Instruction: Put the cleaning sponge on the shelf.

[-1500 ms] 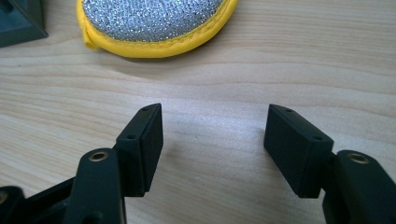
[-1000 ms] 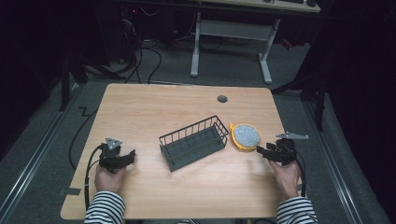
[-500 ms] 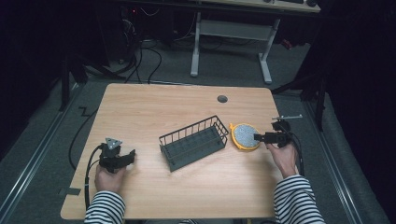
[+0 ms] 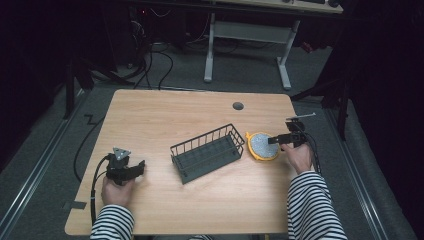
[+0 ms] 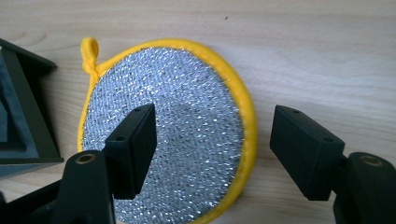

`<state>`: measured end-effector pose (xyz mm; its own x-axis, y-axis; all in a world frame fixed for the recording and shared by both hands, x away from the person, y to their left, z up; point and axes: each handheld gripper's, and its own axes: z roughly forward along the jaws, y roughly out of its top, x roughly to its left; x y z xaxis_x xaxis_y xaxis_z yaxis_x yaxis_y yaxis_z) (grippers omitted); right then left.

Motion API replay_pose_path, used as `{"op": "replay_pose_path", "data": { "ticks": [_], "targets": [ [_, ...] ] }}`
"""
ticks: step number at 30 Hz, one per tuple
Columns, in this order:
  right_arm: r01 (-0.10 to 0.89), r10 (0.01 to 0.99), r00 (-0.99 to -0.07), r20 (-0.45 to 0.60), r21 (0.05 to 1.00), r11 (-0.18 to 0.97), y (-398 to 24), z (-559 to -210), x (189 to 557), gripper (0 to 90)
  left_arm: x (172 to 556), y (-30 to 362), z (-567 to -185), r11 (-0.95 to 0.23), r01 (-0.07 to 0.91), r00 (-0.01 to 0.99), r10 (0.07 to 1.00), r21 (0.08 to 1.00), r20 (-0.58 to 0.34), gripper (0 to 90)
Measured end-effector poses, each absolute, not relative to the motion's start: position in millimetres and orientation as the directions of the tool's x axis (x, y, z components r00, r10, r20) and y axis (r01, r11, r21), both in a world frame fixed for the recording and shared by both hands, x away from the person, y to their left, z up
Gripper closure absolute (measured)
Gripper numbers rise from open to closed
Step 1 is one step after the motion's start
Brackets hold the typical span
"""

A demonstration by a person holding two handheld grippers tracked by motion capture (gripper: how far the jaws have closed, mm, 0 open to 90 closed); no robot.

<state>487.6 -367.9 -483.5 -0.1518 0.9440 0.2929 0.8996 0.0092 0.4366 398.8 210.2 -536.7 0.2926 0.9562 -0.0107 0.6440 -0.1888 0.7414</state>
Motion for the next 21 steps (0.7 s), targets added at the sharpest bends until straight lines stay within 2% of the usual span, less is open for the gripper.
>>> {"op": "replay_pose_path", "data": {
  "ticks": [5,12,14,15,17,18,19,21],
  "targets": [
    [0.915,0.947,-0.144,0.288,0.404,0.016,-363,-491,491,33.1,399,210,-537,-0.189,0.644,0.292,0.956,0.742,-0.010,30.4],
    [0.914,0.943,-0.151,0.298,0.405,0.019,-361,-494,491,43.2,399,210,-537,-0.189,0.644,0.292,0.956,0.742,-0.010,30.3],
    [0.915,0.942,-0.155,0.298,0.403,0.023,-361,-495,491,48.0,399,210,-537,-0.189,0.644,0.293,0.956,0.742,-0.010,30.3],
    [0.914,0.940,-0.145,0.307,0.405,0.009,-363,-495,490,56.7,399,210,-537,-0.189,0.644,0.293,0.956,0.742,-0.010,30.3],
    [0.911,0.941,-0.149,0.303,0.413,0.012,-363,-495,489,60.3,399,210,-537,-0.188,0.644,0.292,0.957,0.742,-0.010,30.2],
    [0.907,0.942,-0.153,0.300,0.421,0.013,-363,-493,487,68.5,399,210,-537,-0.188,0.645,0.291,0.957,0.741,-0.011,30.1],
    [0.907,0.942,-0.153,0.300,0.421,0.013,-363,-493,487,68.5,398,210,-537,-0.186,0.644,0.289,0.957,0.742,-0.010,30.1],
    [0.903,0.944,-0.172,0.283,0.429,0.036,-361,-491,486,74.8,398,210,-537,-0.186,0.644,0.289,0.957,0.742,-0.010,30.1]
  ]
}}
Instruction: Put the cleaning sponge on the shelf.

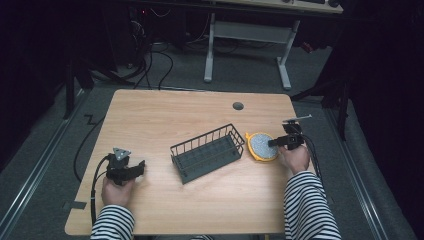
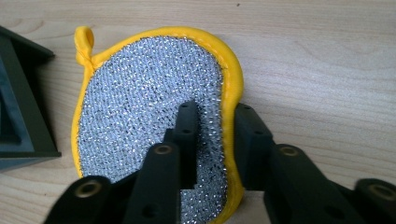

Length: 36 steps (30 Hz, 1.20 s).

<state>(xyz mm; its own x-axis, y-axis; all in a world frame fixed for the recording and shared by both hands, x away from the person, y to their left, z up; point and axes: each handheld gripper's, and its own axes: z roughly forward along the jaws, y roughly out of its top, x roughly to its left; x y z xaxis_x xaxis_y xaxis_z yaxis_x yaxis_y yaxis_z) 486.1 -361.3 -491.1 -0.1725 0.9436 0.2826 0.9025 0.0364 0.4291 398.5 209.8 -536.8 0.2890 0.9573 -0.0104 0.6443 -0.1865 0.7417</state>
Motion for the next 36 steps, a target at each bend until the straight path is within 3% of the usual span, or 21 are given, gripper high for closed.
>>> {"op": "replay_pose_path", "data": {
  "ticks": [3,15,36],
  "targets": [
    [0.895,0.941,-0.181,0.285,0.444,0.037,-358,-488,484,78.8,398,210,-537,-0.187,0.645,0.290,0.957,0.741,-0.011,30.1],
    [0.847,0.939,-0.234,0.251,0.527,0.070,-362,-461,471,79.4,398,210,-537,-0.186,0.644,0.289,0.957,0.742,-0.011,30.1],
    [0.758,0.883,-0.320,0.342,0.652,0.023,-372,-424,448,79.4,398,210,-537,-0.186,0.645,0.289,0.957,0.742,-0.011,30.0]
  ]
}}
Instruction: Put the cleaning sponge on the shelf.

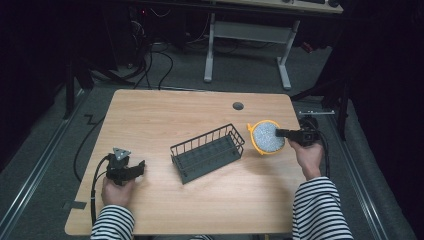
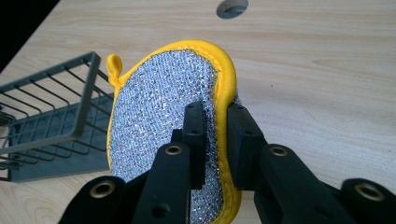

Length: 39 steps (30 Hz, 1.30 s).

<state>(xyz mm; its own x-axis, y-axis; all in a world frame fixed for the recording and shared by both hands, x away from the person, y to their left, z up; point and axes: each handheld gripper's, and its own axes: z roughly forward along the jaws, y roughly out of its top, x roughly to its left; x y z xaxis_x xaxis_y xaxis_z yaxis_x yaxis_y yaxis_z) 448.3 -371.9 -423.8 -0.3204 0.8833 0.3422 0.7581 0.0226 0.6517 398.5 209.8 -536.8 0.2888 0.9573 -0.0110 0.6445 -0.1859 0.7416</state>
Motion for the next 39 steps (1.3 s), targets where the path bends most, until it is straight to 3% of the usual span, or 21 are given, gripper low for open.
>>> {"op": "replay_pose_path", "data": {
  "ticks": [17,39],
  "targets": [
    [0.682,0.857,-0.417,0.304,0.728,0.074,-353,-384,438,79.4,398,210,-537,-0.186,0.645,0.289,0.957,0.742,-0.011,29.9],
    [0.629,0.779,-0.566,0.269,0.752,0.197,-279,-364,450,79.3,398,210,-537,-0.186,0.645,0.288,0.957,0.742,-0.011,29.9]
  ]
}}
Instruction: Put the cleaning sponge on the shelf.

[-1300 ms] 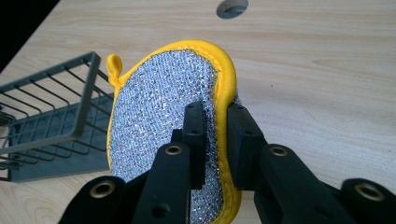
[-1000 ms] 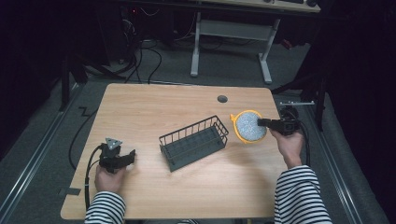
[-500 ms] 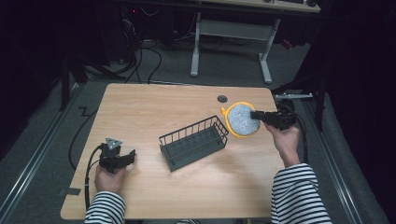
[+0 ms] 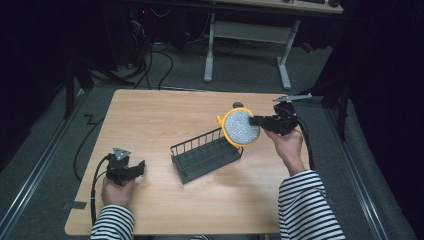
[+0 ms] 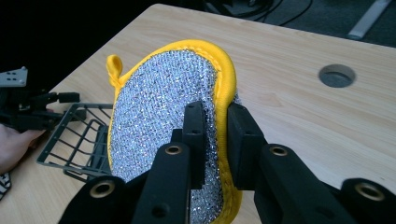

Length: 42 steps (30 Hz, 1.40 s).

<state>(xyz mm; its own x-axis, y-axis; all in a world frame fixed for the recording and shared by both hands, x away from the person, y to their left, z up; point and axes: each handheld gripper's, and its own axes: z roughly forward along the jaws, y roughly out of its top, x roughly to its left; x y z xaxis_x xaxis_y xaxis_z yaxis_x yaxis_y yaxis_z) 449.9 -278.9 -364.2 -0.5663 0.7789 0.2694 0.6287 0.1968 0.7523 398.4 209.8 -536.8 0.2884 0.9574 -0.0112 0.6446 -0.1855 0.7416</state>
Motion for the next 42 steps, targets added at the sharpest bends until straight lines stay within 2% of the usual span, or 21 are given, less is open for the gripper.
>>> {"op": "replay_pose_path", "data": {
  "ticks": [15,42],
  "targets": [
    [0.620,0.747,-0.622,0.237,0.731,0.285,-228,-385,470,79.0,398,210,-537,-0.185,0.645,0.289,0.957,0.742,-0.012,29.9],
    [0.612,0.729,-0.649,0.219,0.720,0.329,-212,-414,473,76.9,398,210,-537,-0.185,0.645,0.289,0.957,0.742,-0.012,29.8]
  ]
}}
